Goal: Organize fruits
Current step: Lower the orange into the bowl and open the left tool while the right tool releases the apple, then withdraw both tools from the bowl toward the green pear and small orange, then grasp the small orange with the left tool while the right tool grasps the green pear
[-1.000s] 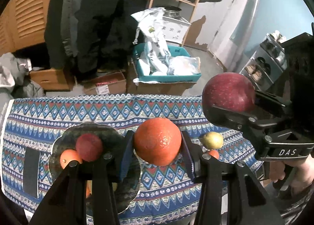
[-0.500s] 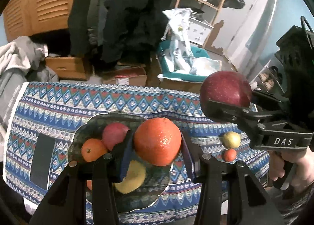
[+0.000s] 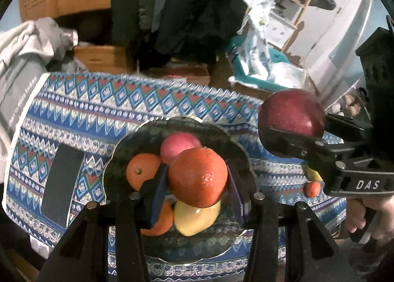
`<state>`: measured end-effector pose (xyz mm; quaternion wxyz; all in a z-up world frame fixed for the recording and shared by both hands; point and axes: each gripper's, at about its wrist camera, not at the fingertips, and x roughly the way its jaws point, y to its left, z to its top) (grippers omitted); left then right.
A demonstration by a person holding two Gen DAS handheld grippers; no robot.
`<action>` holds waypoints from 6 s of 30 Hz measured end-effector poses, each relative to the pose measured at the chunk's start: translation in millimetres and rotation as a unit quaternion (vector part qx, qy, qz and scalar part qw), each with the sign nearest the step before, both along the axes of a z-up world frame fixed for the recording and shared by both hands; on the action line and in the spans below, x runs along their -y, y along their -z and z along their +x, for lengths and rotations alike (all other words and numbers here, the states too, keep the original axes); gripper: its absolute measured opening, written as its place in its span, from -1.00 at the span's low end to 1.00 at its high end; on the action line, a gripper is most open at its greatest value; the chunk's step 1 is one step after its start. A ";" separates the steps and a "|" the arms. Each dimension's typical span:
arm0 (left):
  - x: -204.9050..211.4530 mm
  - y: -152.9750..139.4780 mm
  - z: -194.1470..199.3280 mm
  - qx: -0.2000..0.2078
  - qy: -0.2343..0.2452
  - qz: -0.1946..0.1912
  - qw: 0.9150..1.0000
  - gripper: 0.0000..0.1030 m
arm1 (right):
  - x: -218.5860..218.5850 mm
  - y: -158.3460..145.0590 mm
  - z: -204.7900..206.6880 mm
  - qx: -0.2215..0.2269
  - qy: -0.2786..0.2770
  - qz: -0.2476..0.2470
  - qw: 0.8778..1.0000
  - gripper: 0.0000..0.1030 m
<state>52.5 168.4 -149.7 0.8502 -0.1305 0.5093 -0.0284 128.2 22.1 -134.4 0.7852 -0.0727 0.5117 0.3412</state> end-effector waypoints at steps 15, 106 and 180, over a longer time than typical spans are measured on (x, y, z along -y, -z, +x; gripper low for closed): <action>-13.4 52.3 7.6 -0.058 -0.019 0.011 0.998 -0.08 | -22.3 68.0 1.0 -0.057 -0.018 -0.043 0.997 0.50; 150.6 -39.9 -0.8 0.019 0.118 0.056 0.991 0.43 | 197.3 -31.2 -32.5 0.057 0.102 -0.050 0.992 0.49; 312.2 78.7 60.2 -0.075 0.261 0.030 0.962 0.45 | 361.1 114.9 -8.5 -0.078 0.248 -0.070 0.963 0.35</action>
